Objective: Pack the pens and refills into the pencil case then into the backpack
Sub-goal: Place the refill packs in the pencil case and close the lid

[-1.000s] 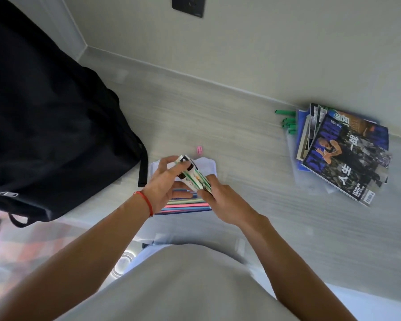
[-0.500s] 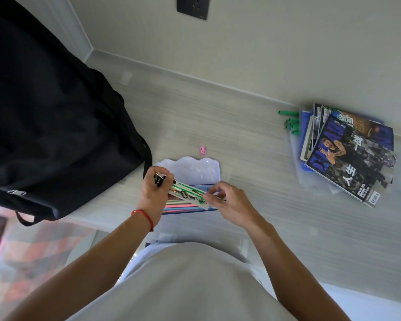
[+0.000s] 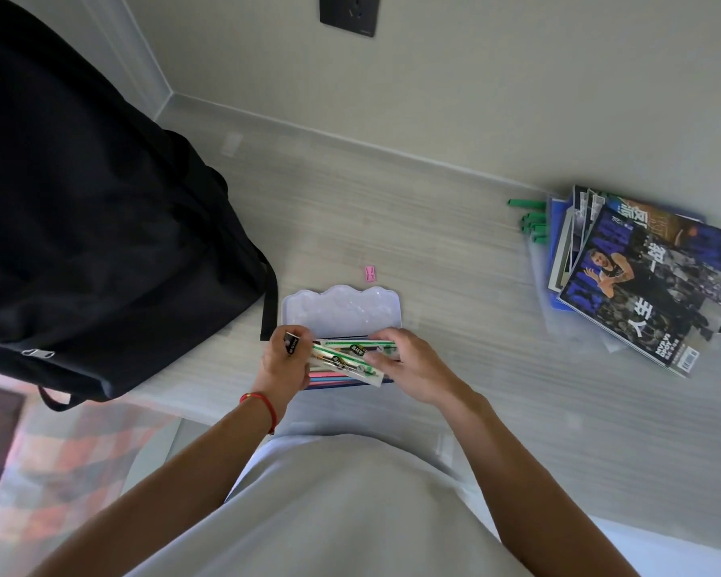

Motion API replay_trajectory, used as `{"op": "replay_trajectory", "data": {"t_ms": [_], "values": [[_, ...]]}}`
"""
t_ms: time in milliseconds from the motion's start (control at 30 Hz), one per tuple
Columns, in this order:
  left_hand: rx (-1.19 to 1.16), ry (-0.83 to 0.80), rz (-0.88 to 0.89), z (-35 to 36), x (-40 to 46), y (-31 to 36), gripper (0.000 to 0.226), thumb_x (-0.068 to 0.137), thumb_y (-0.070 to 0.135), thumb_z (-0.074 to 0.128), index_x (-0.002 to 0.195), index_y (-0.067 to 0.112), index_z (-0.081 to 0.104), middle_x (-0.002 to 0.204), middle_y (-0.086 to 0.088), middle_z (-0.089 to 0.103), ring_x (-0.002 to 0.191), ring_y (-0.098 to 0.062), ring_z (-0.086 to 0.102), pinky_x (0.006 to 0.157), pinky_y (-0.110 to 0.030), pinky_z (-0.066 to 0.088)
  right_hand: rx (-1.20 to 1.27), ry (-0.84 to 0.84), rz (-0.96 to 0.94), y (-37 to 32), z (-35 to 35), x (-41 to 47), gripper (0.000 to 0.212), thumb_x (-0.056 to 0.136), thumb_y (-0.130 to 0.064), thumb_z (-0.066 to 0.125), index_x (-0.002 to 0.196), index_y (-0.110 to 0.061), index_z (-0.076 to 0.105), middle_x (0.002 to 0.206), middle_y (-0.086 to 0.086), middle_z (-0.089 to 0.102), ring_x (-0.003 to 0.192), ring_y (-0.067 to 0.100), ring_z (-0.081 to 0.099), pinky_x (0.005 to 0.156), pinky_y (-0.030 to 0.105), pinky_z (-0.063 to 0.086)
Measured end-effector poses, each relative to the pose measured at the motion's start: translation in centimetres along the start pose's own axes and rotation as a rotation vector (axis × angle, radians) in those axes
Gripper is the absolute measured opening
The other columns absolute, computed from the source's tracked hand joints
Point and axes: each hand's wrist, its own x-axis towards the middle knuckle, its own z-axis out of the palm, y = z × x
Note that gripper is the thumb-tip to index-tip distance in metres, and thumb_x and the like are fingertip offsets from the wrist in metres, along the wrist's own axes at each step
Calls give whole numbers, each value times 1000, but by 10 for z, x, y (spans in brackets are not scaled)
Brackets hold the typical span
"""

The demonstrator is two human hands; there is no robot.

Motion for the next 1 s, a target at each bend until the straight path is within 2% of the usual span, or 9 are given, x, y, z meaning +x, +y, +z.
{"op": "replay_trajectory", "data": {"t_ms": [167,233,300,367,500,600,700,867,1000], "values": [[-39,-102,-18,-8,-1,-2,13,100,16,51,107,7,57,80,-16,52,60,-23,49,54,-34,49,-90,8,-65,10,9,4,29,100,-27,58,128,-17,61,123,6,61,112,21,60,94,33,47],[-113,-126,-51,-10,-3,0,16,101,8,47,113,3,57,86,-14,53,66,-26,53,58,-35,53,-11,29,-41,12,8,3,24,102,-23,55,125,-19,62,117,4,63,88,17,67,79,33,55],[-129,-142,-27,-14,-4,2,20,99,2,47,115,3,59,91,-11,56,73,-27,59,65,-34,59,103,59,-4,12,5,1,18,103,-22,55,119,-20,62,104,0,66,56,15,64,57,27,52],[-70,-128,32,-17,-3,3,20,97,-2,51,112,4,62,93,-9,59,73,-23,67,68,-31,61,207,91,40,13,4,0,14,101,-23,59,114,-19,61,87,-5,67,47,15,60,50,27,47],[139,-64,158,-24,1,3,19,91,-1,61,106,11,66,92,-12,68,69,-15,73,63,-28,62,315,67,95,15,7,-1,31,88,-29,76,116,-23,63,75,-9,69,58,9,66,62,25,55],[343,-81,272,-30,4,-3,25,87,6,69,106,22,67,95,-2,70,76,-10,72,65,-19,58,205,136,37,21,14,1,27,89,-28,76,114,-21,67,90,-3,75,67,14,72,72,34,61],[600,-78,479,-30,5,-12,30,83,8,72,109,22,67,104,4,67,89,-8,65,76,-7,48,3,227,-63,24,19,3,23,91,-28,73,112,-18,69,104,-2,73,79,12,68,74,22,52],[789,-40,697,-26,7,-19,32,79,11,76,109,20,66,103,1,70,91,-21,61,80,-33,53,-102,296,-142,32,19,3,22,93,-31,70,111,-19,69,101,0,69,76,14,63,76,35,55],[840,-43,736,-29,6,-22,38,76,11,79,112,16,67,104,-1,70,96,-24,57,79,-36,53,-180,282,-121,38,23,1,27,94,-37,67,117,-23,67,108,-3,61,74,13,64,74,39,56]]}}
